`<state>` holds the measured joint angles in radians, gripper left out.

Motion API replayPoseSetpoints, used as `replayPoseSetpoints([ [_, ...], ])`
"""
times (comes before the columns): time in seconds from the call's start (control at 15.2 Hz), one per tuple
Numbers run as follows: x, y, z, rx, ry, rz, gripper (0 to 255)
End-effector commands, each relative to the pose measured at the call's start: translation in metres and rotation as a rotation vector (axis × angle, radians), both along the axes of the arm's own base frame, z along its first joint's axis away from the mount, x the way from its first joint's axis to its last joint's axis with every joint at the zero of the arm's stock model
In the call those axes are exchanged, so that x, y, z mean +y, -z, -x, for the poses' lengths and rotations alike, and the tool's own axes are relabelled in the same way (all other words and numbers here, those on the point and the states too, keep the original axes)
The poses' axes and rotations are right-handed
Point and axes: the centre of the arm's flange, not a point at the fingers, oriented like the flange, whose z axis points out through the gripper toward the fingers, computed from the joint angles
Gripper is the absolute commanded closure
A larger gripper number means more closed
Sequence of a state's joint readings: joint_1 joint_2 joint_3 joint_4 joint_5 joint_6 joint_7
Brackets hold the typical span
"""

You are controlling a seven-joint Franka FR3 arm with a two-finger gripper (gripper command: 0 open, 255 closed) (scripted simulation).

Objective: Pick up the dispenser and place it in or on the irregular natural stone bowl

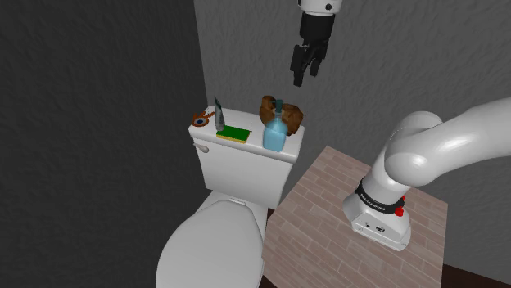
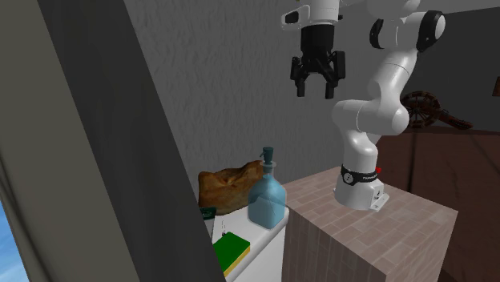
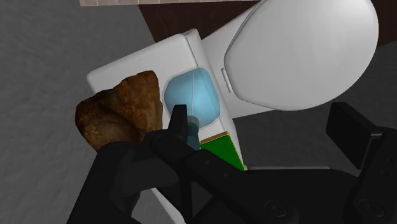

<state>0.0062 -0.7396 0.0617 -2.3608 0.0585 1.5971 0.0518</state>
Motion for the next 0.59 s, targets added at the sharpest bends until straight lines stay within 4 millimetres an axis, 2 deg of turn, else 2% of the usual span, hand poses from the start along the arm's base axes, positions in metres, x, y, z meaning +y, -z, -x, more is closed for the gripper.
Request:
replayPoseSetpoints([
  [0.0, 0.000, 0.000, 0.000, 0.000, 0.000, 0.000, 0],
  [0.53, -0.016, 0.097, -0.008, -0.188, -0.064, 0.080, 0],
])
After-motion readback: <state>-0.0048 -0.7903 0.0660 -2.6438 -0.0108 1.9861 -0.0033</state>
